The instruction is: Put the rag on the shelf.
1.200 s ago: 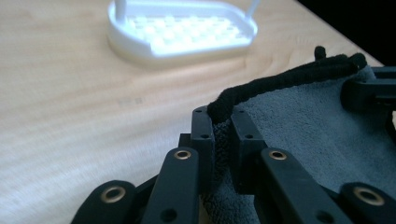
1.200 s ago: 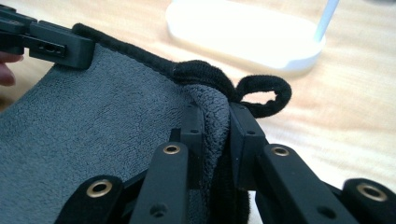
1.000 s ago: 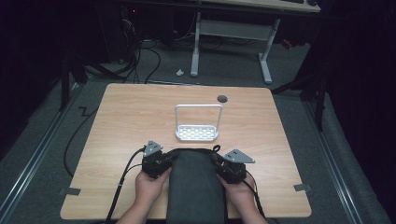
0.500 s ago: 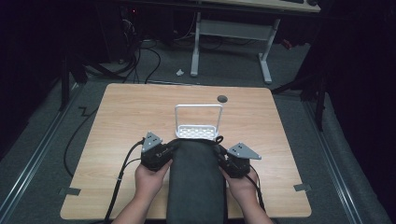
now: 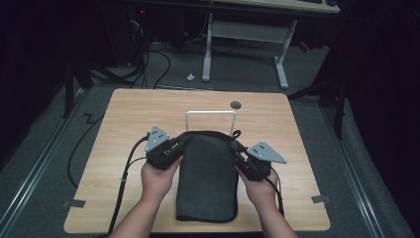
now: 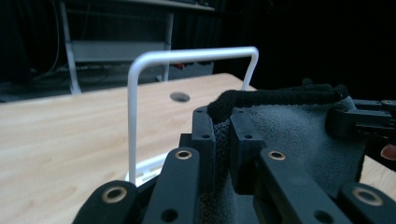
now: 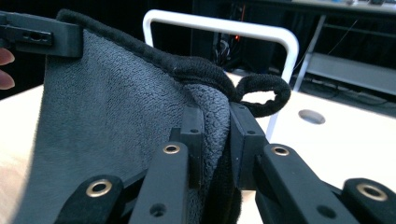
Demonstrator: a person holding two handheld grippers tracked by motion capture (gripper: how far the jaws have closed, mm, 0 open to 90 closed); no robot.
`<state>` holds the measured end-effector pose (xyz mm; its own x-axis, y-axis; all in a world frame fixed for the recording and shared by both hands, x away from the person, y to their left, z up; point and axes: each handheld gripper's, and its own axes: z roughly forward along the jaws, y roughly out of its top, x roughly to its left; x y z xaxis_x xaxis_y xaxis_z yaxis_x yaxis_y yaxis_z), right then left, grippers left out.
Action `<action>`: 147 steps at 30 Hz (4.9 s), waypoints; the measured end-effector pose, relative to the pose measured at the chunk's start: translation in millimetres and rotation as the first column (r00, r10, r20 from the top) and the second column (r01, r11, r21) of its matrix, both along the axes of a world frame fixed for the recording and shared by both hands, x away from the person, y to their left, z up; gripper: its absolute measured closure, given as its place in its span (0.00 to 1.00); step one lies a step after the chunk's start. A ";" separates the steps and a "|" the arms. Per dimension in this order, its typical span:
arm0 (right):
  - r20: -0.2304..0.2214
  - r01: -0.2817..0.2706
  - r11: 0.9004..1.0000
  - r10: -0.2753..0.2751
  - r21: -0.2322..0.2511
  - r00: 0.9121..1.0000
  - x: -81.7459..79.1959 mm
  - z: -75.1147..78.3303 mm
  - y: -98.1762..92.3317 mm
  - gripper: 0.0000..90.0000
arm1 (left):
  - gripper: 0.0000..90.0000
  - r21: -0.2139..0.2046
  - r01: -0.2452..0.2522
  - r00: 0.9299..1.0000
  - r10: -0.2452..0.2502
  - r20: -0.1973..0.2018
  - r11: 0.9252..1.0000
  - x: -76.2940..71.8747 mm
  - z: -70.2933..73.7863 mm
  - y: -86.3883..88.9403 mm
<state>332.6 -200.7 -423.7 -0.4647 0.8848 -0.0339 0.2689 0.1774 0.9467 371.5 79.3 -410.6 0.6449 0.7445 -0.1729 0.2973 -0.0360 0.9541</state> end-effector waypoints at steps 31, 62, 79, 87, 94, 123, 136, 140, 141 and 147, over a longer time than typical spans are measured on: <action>0.180 0.001 1.000 -0.006 0.029 0.984 10.8 89.8 -3.7 0.87 | 0.92 -0.024 0.008 0.979 -0.003 0.203 1.000 6.5 89.6 -1.9; 0.171 0.027 0.999 -0.032 0.030 0.985 67.9 130.4 -7.4 0.87 | 0.91 0.058 -0.004 0.973 -0.009 0.232 0.998 70.4 128.3 -9.0; 0.157 0.022 0.999 -0.028 0.038 0.987 128.0 142.0 -12.9 0.87 | 0.91 0.065 -0.035 0.970 0.018 0.242 0.997 124.8 131.8 -14.5; 0.125 0.009 1.000 -0.007 -0.012 0.992 156.0 132.0 -12.1 0.87 | 0.91 0.158 -0.075 0.975 0.040 0.218 0.985 149.0 115.3 -15.6; 0.039 -0.010 0.998 0.012 -0.060 0.999 171.3 107.9 -17.5 0.87 | 0.91 0.186 -0.041 0.993 0.018 0.120 0.982 161.8 81.0 -19.2; -0.176 -0.102 0.990 0.084 -0.095 0.981 191.6 27.8 -30.6 0.87 | 0.91 0.234 0.063 0.993 -0.037 -0.115 0.970 174.3 -6.0 -15.3; -0.253 -0.101 0.995 0.100 0.008 0.962 190.3 -4.6 -37.7 0.86 | 0.91 0.202 0.093 0.980 -0.053 -0.192 0.975 172.6 -30.3 -12.3; -0.261 -0.101 0.995 0.104 0.024 0.960 189.5 -9.2 -38.0 0.85 | 0.91 0.184 0.094 0.977 -0.055 -0.207 0.978 171.0 -37.1 -9.6; -0.265 -0.101 0.994 0.105 0.028 0.958 189.4 -10.5 -37.9 0.85 | 0.91 0.184 0.096 0.976 -0.056 -0.211 0.978 170.5 -38.3 -9.3; -0.280 -0.091 0.994 0.102 0.051 0.955 188.4 -14.3 -38.8 0.84 | 0.91 0.174 0.094 0.973 -0.053 -0.224 0.980 168.1 -41.1 -9.0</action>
<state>521.1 -239.5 -438.0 -0.5341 0.8333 0.1429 0.5087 0.1817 0.8415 539.6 70.3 -451.7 0.6611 0.7283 -0.1807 0.4869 -0.2332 0.8418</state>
